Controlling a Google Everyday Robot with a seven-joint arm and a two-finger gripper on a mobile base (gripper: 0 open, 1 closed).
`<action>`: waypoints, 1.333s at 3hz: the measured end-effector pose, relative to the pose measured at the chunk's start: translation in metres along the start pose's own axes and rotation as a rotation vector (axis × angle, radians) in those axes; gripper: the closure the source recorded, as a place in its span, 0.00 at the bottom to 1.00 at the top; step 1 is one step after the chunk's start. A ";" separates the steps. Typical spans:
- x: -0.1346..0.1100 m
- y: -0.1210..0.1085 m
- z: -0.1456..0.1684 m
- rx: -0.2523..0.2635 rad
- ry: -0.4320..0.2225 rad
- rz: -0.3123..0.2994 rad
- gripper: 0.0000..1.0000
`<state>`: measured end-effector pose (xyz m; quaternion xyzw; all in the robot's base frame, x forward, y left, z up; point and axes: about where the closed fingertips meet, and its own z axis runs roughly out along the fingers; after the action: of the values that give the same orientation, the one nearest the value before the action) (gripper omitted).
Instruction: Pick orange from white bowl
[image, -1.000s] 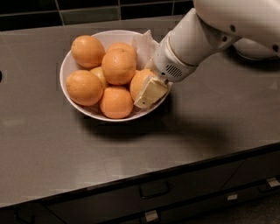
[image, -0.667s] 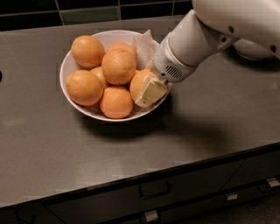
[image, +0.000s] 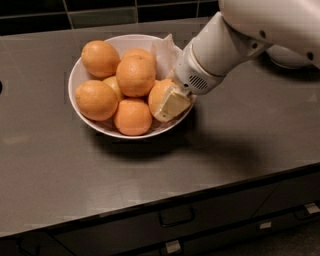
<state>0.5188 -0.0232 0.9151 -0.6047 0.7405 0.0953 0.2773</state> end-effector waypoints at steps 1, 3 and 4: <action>0.000 0.000 0.000 0.000 0.000 0.000 1.00; -0.013 0.004 -0.021 0.040 -0.047 -0.029 1.00; -0.024 0.009 -0.038 0.074 -0.080 -0.057 1.00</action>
Offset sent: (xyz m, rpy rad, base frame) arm -0.0094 0.0020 0.0267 0.0550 -0.0614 0.0167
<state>0.5022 -0.0185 0.9573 -0.6104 0.7144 0.0840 0.3315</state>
